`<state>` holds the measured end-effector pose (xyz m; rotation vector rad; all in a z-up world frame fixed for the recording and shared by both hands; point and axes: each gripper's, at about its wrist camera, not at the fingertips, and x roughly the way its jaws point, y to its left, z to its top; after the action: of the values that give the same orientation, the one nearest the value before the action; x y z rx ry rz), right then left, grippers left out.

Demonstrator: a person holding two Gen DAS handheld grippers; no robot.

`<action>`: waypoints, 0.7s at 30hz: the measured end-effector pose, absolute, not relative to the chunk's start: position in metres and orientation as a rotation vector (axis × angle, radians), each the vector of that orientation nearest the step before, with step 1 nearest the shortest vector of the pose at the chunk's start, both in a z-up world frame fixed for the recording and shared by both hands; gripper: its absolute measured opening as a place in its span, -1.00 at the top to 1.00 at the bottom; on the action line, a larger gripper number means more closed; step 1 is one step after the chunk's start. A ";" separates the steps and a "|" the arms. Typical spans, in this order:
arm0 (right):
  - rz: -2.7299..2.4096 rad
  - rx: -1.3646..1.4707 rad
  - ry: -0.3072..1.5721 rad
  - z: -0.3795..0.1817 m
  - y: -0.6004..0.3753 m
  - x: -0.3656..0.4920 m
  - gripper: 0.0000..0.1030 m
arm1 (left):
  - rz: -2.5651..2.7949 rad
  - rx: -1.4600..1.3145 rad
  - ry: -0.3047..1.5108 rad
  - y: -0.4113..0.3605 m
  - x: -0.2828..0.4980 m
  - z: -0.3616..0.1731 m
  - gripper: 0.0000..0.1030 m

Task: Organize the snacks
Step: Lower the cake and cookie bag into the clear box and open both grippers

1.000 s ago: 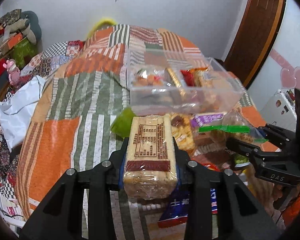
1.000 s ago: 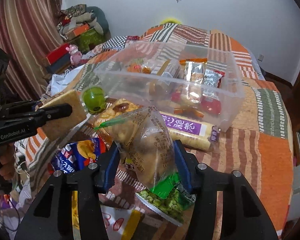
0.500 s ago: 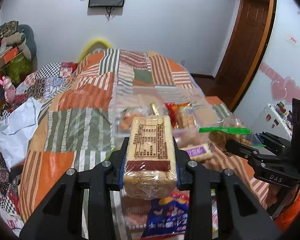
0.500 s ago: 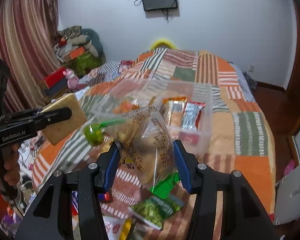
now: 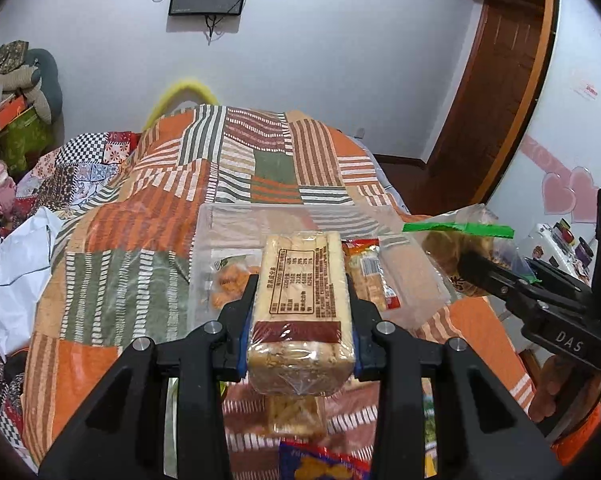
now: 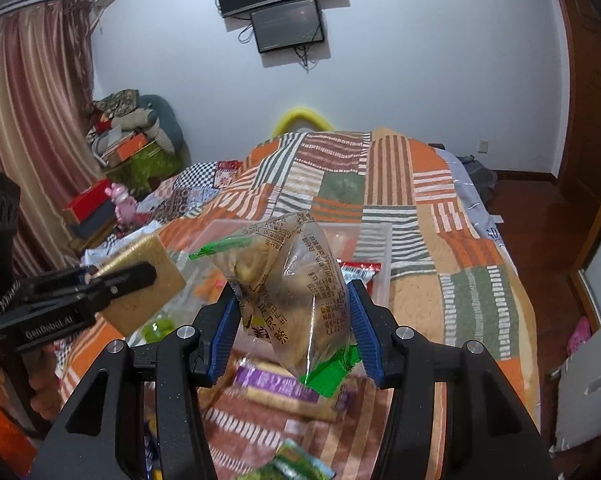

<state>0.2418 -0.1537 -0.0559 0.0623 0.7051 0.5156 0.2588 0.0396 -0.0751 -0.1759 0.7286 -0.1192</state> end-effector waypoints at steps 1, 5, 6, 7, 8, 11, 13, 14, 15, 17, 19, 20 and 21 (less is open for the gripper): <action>0.509 0.068 0.710 -0.058 -0.153 0.246 0.04 | -0.118 -0.178 0.733 0.039 0.263 -0.077 0.30; 0.495 0.070 0.727 -0.067 -0.150 0.259 0.04 | -0.125 -0.201 0.760 0.039 0.284 -0.088 0.30; 0.489 0.068 0.733 -0.070 -0.149 0.263 0.04 | -0.126 -0.202 0.766 0.039 0.289 -0.090 0.30; 0.484 0.065 0.737 -0.072 -0.148 0.264 0.04 | -0.123 -0.198 0.772 0.037 0.295 -0.094 0.30; 0.475 0.064 0.742 -0.075 -0.147 0.267 0.04 | -0.122 -0.193 0.775 0.036 0.298 -0.096 0.30; 0.466 0.075 0.768 -0.086 -0.146 0.276 0.04 | -0.116 -0.177 0.793 0.031 0.312 -0.105 0.30; 0.459 0.070 0.762 -0.088 -0.145 0.278 0.04 | -0.116 -0.174 0.807 0.028 0.320 -0.110 0.30; 0.455 0.063 0.757 -0.087 -0.143 0.278 0.04 | -0.115 -0.173 0.811 0.027 0.324 -0.112 0.30; 0.456 0.060 0.756 -0.087 -0.142 0.278 0.04 | -0.115 -0.171 0.815 0.026 0.328 -0.115 0.30; 0.468 0.066 0.756 -0.087 -0.141 0.279 0.04 | -0.113 -0.162 0.821 0.022 0.334 -0.119 0.30; 0.491 0.080 0.770 -0.089 -0.139 0.281 0.04 | -0.105 -0.160 0.825 0.021 0.338 -0.123 0.30; 0.495 0.080 0.781 -0.092 -0.137 0.282 0.04 | -0.105 -0.162 0.829 0.020 0.340 -0.125 0.30; 0.490 0.076 0.789 -0.096 -0.135 0.283 0.04 | -0.105 -0.165 0.835 0.020 0.342 -0.127 0.30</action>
<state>0.2833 -0.1349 -0.0958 0.0760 0.7895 0.4902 0.3420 0.0197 -0.1266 -0.1651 0.8345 -0.1054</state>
